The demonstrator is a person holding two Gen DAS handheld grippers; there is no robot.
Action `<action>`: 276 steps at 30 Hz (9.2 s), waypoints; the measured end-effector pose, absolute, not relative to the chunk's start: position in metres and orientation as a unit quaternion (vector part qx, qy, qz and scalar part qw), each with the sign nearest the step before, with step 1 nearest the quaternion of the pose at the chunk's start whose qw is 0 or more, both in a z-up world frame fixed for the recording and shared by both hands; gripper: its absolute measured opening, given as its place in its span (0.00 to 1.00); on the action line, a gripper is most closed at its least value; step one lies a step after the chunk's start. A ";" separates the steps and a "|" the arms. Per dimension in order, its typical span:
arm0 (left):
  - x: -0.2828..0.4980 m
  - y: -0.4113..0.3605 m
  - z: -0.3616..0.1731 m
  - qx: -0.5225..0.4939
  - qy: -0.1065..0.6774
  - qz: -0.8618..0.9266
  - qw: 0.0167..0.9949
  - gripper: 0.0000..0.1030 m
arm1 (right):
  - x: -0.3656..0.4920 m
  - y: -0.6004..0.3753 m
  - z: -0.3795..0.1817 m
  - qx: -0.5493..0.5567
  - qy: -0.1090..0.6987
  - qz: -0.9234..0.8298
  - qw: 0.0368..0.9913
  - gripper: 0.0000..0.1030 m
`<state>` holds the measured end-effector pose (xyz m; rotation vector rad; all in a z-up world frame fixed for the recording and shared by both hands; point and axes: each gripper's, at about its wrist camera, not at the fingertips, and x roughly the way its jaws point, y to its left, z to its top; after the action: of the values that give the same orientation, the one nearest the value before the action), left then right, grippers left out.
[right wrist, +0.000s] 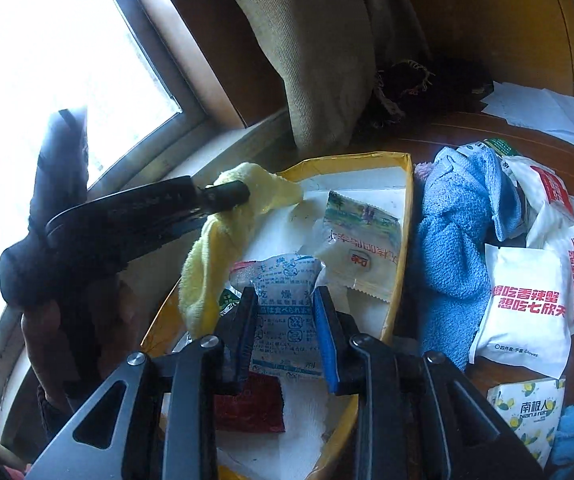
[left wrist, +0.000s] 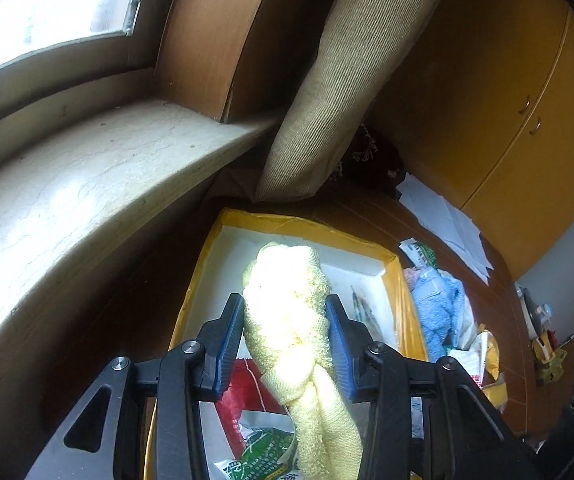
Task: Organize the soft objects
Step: 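Place the yellow cloth in the box lid with the left gripper while the right places the sachet, then move both tools back over the remaining items on the table, then lift the blue towel with the right gripper while the left grasps the white tissue pack, then place the tissue pack in the box lid with the left gripper while the right places the blue towel, then move the right gripper to the yellow sponge in a plastic bag, then grasp the bagged yellow sponge with the right gripper and lift it, then grasp the white red-printed packet with the left gripper while the right holds the sponge, then place the white packet in the box lid with the left gripper while the right places the sponge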
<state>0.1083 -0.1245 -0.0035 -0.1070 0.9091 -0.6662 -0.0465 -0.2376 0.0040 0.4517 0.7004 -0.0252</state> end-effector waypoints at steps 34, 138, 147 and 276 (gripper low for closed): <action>-0.083 -0.193 0.032 0.012 0.413 -0.448 0.793 0.76 | -0.245 -0.352 -0.004 0.323 0.275 -0.126 0.897 0.73; 0.032 -0.056 -0.004 -0.066 0.455 -0.288 0.840 0.67 | -0.044 -0.268 -0.007 0.261 0.365 -0.026 0.893 0.28; 0.018 -0.055 0.014 -0.082 0.403 -0.273 0.870 0.76 | -0.064 -0.273 0.008 0.280 0.328 -0.012 0.902 0.56; 0.000 -0.135 0.054 -0.044 0.408 -0.391 0.824 0.59 | -0.120 -0.339 0.016 0.333 0.309 -0.041 0.890 0.31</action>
<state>0.0001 -0.1353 0.0541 -0.0944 0.8683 -0.8321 -0.1199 -0.3393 0.0158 0.6906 0.6424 -0.0845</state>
